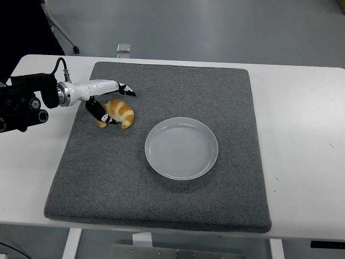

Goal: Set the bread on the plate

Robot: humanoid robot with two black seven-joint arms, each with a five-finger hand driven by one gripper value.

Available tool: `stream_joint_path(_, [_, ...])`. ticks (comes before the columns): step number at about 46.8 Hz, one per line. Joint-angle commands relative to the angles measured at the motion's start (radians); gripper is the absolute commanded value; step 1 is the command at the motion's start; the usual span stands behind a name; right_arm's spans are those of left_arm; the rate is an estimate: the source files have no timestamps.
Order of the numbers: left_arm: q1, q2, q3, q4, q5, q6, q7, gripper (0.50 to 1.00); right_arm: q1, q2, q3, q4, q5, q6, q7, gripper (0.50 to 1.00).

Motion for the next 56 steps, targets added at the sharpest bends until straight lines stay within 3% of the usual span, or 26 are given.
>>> stream_joint_path(1, [0.0, -0.004, 0.005, 0.0, 0.001, 0.002, 0.0, 0.883, 0.0, 0.0, 0.0, 0.001, 0.0, 0.0, 0.0, 0.93])
stream_joint_path(39, [0.002, -0.015, 0.037, 0.0, 0.015, 0.016, 0.002, 0.823, 0.0, 0.0, 0.0, 0.001, 0.0, 0.0, 0.0, 0.93])
stream_joint_path(47, [0.017, -0.016, 0.037, 0.0, 0.025, 0.02, 0.002, 0.722, 0.0, 0.0, 0.0, 0.001, 0.0, 0.0, 0.0, 0.93])
stream_joint_path(56, [0.019, -0.016, 0.037, 0.001, 0.056, 0.034, 0.002, 0.5, 0.0, 0.0, 0.0, 0.001, 0.0, 0.0, 0.0, 0.93])
